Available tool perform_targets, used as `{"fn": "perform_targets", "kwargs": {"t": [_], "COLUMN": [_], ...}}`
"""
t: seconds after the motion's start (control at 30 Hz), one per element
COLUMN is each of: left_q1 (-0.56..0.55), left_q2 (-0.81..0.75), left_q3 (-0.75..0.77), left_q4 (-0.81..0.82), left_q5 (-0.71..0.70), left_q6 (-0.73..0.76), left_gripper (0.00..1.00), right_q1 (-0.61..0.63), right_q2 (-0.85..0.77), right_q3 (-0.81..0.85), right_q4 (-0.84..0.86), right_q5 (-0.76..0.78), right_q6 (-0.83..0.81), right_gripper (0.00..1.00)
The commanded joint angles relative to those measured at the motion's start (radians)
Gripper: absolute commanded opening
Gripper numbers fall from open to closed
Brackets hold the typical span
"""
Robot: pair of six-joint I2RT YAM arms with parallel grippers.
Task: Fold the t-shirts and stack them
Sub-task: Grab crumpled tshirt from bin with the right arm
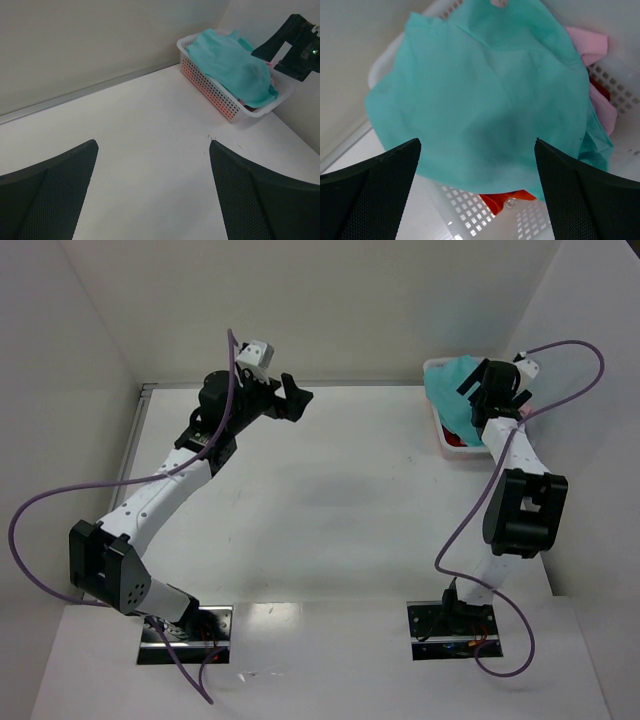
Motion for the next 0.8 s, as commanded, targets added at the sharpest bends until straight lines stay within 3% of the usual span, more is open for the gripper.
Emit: {"fn": "perform_targets", "kwargs": {"t": [0.0,0.27,0.43,0.53,0.67,0.77], "left_q1": [-0.004,0.006,0.006,0.006,0.006,0.006], "left_q2": [-0.002,0.008,0.008,0.008,0.017,0.017], "left_q3": [-0.014,-0.024,-0.024,-0.024,-0.024,-0.024], "left_q4": [0.055,0.046,0.046,0.046,0.046,0.046], "left_q5": [0.023,0.023,0.023,0.023,0.023,0.023], "left_q6": [0.018,0.027,0.036,0.036,0.036,0.036], "left_gripper": [1.00,1.00,1.00,1.00,1.00,1.00], "right_q1": [-0.003,-0.012,-0.012,-0.012,-0.012,-0.012], "right_q2": [0.008,0.132,0.152,0.163,0.173,0.183], "right_q3": [0.047,0.139,0.129,0.129,0.140,0.140], "right_q4": [-0.009,-0.074,-0.056,-0.056,-0.045,-0.045], "right_q5": [0.034,0.065,0.056,0.035,0.025,0.016], "right_q6": [-0.015,-0.035,-0.035,-0.035,-0.026,-0.016], "right_gripper": [1.00,0.97,0.82,0.78,0.57,0.54]}}
